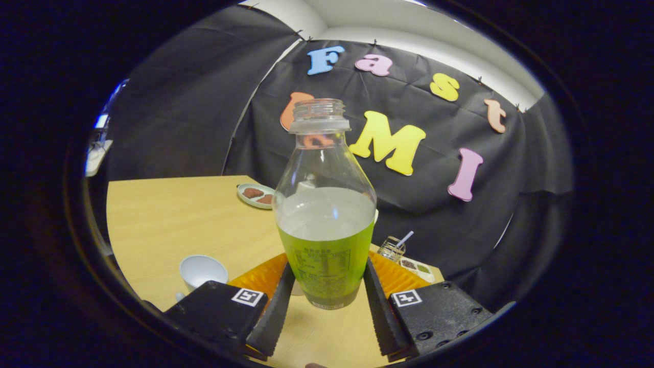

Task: Take the bottle from table, then pour the juice into the cup, finally place the bottle on the coaster

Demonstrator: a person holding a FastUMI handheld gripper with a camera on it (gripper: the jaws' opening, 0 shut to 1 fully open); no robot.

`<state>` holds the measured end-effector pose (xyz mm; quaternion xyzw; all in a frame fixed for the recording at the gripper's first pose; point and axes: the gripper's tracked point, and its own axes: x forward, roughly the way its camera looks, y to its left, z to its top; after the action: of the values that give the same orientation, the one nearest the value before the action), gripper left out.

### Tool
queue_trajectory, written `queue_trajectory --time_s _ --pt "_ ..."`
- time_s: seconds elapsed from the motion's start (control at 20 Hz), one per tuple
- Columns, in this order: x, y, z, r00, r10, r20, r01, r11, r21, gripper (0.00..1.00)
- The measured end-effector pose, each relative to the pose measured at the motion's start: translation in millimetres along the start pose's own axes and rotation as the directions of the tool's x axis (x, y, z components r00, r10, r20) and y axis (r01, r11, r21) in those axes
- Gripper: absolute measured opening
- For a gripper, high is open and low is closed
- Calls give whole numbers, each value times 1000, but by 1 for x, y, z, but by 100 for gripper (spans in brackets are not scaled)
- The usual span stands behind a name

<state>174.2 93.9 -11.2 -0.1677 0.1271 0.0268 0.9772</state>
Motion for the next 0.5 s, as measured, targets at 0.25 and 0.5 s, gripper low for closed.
queue_trajectory --time_s 0.25,0.5 --pt "11 -7 22 997 63 40 -69 981 183 77" --pt "43 -2 35 992 118 31 -122 968 217 77"
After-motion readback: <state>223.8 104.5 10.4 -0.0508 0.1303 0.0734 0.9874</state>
